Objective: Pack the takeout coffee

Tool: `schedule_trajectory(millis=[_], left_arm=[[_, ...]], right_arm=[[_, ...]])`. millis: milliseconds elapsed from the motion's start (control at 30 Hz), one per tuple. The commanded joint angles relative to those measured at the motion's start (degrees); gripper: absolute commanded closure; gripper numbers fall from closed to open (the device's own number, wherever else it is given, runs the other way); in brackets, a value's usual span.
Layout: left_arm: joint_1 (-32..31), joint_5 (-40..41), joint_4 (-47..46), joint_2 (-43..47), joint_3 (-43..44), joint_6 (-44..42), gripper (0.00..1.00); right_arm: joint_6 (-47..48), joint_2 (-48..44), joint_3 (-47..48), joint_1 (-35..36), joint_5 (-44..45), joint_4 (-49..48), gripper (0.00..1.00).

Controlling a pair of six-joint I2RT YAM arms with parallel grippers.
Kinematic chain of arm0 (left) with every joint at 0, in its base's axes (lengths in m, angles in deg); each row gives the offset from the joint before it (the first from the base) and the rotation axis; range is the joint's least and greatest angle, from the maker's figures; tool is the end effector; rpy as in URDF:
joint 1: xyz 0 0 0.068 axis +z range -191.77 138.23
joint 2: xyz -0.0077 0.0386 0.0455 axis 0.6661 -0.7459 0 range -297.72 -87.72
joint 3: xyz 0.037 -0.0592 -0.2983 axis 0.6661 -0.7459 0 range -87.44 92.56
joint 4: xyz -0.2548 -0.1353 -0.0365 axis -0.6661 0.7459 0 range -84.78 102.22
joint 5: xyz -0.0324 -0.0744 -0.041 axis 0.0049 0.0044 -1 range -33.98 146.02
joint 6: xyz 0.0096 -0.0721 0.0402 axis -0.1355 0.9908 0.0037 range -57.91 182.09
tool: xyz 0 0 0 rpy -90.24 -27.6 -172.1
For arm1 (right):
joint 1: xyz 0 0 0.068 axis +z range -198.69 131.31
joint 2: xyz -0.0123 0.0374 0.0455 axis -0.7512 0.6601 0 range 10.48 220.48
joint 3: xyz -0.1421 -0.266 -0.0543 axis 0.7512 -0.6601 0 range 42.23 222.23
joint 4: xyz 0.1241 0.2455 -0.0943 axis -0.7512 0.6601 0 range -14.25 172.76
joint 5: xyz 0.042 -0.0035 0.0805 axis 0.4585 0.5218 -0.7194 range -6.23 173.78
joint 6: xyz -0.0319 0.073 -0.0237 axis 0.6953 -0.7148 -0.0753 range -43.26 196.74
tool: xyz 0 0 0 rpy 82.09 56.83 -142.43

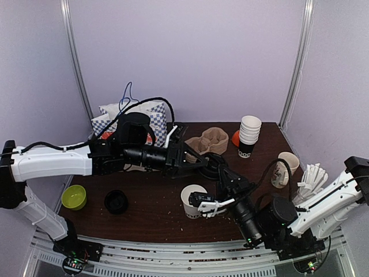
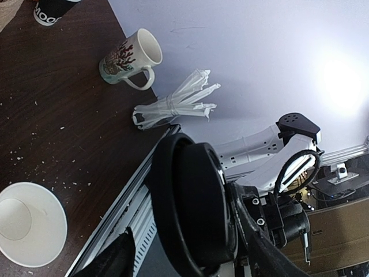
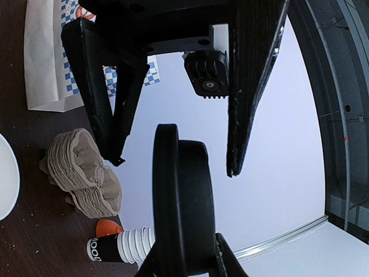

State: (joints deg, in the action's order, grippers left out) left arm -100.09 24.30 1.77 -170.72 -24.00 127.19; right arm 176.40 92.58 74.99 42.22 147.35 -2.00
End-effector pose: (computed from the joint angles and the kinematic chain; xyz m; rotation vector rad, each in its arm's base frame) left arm 0.1746 -0.3555 0.3363 0.3541 2.3222 -1.8306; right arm 0.0602 0.2988 0.2894 -1.0551 0.9117 -0.7209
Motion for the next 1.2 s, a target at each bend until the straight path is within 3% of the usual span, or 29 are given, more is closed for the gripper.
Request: schedule_trajectory(millis=[0, 367, 633, 967, 1167], left_arm=[[-0.43, -1.39, -3.76, -0.91, 2.04, -0.19, 0.36], [-0.83, -1.55, -4.94, -1.46, 1.8, 0.14, 0.61], [-0.83, -0.62, -5.38, -0.59, 1.36, -0.17, 0.72], [-0.67, 2.06, -6.57, 0.95, 0.63, 0.05, 0.8], [1.4, 4.96, -7.28, 3.99, -1.83, 0.83, 0.85]], right_arm=[[-0.51, -0.1, 1.09, 0.57, -0.32, -2.05, 0.81], [-0.81, 0.16, 1.04, 0.96, -0.16, -1.79, 0.74], [-1.66, -0.02, 1.26, 1.24, 0.44, -1.02, 0.67], [-5.39, -0.81, 1.15, 2.05, 1.51, 4.66, 0.31], [-13.18, -2.93, 3.03, 3.13, 2.22, 13.92, 0.2]])
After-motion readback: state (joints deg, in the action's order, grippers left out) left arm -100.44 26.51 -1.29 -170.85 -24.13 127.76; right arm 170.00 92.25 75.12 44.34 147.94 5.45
